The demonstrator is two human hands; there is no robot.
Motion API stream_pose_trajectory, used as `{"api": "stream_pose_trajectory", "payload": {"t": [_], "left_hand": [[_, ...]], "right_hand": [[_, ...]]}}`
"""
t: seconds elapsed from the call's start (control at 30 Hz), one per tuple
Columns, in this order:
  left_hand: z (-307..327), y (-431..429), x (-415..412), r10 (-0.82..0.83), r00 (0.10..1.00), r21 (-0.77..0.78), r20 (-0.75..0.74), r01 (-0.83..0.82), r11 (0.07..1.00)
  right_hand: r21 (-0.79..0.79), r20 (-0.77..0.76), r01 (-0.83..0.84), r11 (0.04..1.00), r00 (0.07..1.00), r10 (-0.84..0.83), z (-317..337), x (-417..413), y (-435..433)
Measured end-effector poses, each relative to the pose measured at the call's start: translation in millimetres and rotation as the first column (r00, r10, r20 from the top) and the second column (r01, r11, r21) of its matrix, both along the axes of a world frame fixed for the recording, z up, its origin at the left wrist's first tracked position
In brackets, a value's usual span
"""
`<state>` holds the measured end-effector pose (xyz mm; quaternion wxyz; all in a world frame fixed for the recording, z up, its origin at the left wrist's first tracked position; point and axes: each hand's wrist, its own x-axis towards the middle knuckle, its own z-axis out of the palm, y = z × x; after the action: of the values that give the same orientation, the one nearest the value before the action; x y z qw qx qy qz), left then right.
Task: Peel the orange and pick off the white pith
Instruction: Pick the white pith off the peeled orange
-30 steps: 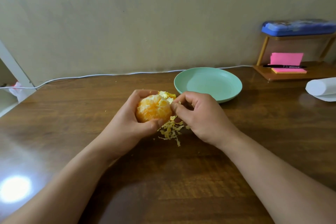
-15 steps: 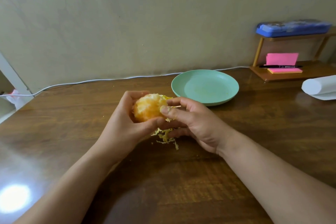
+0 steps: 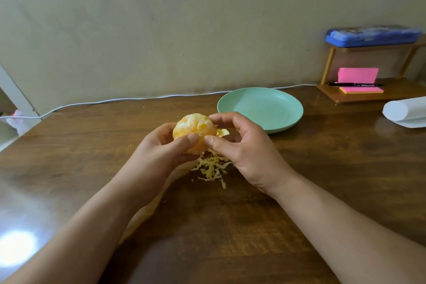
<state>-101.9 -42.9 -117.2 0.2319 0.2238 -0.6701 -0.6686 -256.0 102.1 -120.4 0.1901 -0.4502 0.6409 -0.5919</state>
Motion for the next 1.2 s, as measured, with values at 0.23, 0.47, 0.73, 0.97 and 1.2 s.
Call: {"api": "stream_pose_trajectory", "payload": {"t": [0.23,0.47,0.73,0.97,1.2], "left_hand": [[0.8,-4.0,0.0,-0.166,0.961,0.337,-0.221,0.235,0.912],[-1.9,-4.3,0.7,-0.181,0.948,0.409,-0.261,0.278,0.869],[-2.3,-9.8,-1.4,-0.237,0.913,0.286,-0.331,0.336,0.897],[-3.8,-8.4,-2.2,-0.215,0.928,0.243,-0.305,0.294,0.924],[-5.9,-11.6,-1.8,-0.174,0.948,0.215,-0.267,0.235,0.948]], "right_hand": [[-0.097,-0.03,0.023,0.995,0.999,-0.026,4.7,-2.4,3.4],[-0.136,-0.085,0.022,0.99,0.996,-0.034,10.4,-5.6,6.4],[-0.149,-0.223,0.033,0.988,0.973,-0.066,14.6,-2.0,10.8],[-0.157,-0.316,0.079,0.984,0.94,-0.126,14.7,1.0,11.0],[-0.147,-0.431,0.13,0.981,0.884,-0.182,13.7,-1.8,10.2]]}}
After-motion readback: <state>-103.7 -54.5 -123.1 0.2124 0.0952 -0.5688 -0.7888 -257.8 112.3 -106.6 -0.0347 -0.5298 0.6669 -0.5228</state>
